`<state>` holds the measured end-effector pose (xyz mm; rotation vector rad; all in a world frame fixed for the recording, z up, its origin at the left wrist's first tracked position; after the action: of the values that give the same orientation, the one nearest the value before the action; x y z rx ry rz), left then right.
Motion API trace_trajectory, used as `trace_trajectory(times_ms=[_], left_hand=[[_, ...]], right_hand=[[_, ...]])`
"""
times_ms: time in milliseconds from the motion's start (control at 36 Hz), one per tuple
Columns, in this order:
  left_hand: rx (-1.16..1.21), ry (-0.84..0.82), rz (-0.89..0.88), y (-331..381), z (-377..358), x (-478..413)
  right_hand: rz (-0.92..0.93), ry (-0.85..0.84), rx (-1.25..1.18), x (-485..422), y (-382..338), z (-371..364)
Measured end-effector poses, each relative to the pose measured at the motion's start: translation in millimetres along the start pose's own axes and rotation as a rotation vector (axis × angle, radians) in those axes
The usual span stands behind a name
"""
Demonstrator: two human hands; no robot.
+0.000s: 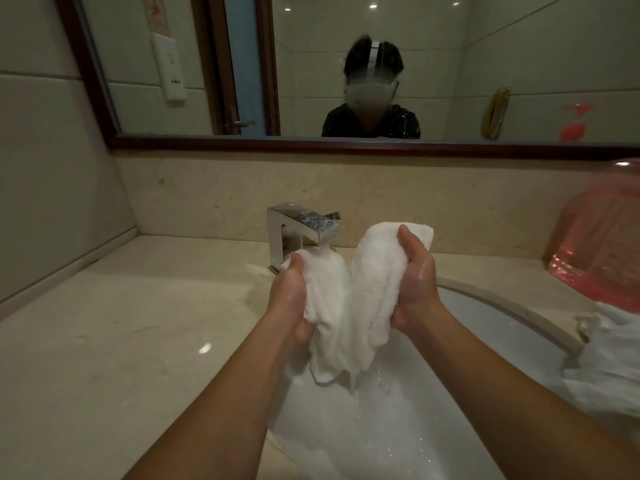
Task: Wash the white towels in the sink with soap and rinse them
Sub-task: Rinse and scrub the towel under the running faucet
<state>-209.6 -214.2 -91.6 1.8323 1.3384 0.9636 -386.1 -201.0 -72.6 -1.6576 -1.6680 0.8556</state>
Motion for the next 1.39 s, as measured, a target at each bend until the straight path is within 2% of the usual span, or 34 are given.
trace_trajectory(times_ms=[167, 278, 333, 472, 556, 667, 778, 889, 1028, 1194, 1389], left_hand=[[0.144, 0.014, -0.036, 6.8, 6.8, 1.3], [0.203, 0.001, -0.03, 9.7, 2.1, 9.9], [0.228, 0.016, -0.003, 7.3, 1.1, 12.8], [0.159, -0.002, 0.02, 3.4, 0.3, 10.6], [0.045, 0.037, 0.005, 0.7, -3.8, 10.9], [-0.281, 0.163, -0.221, 17.6, -2.0, 18.4], [-0.369, 0.221, -0.33, 31.9, -0.2, 27.0], [-0.38, 0.26, -0.277, 28.5, 2.8, 24.7], [-0.42, 0.193, -0.262, 25.9, -8.7, 23.2], [-0.47, 0.239, -0.277, 21.8, -6.2, 23.2], [-0.552, 0.261, -0.296, 20.5, -14.2, 39.1]], right_hand=[[0.021, 0.122, 0.156, 8.7, 1.4, 0.0], [-0.068, 0.1, 0.282, 5.7, 23.6, -6.1], [-0.148, 0.029, 0.319, -0.6, 47.8, -9.4], [-0.335, -0.018, 0.114, 14.3, 82.5, -34.5], [-0.314, 0.018, 0.037, 16.6, 84.9, -32.4], [-0.243, 0.089, 0.014, 12.6, 77.1, -23.4], [-0.148, 0.174, -0.025, 8.6, 62.5, -11.1], [-0.082, 0.114, -0.069, 8.9, 40.8, -17.7], [-0.059, -0.021, 0.007, 11.9, 24.2, -33.3], [-0.14, 0.021, 0.217, 15.9, 48.6, -41.5], [-0.045, 0.151, 0.427, 26.4, 50.1, -47.6]])
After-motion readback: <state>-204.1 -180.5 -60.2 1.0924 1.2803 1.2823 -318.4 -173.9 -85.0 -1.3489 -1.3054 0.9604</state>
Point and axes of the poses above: each hand's wrist, its own x-axis away from the middle knuckle, its own z-axis out of the back of the hand, y = z × x, the point moved 8 cm from there along -x, towards the middle knuckle, and after that the axes turned 13 degrees about -y, right-handed, at the moved point
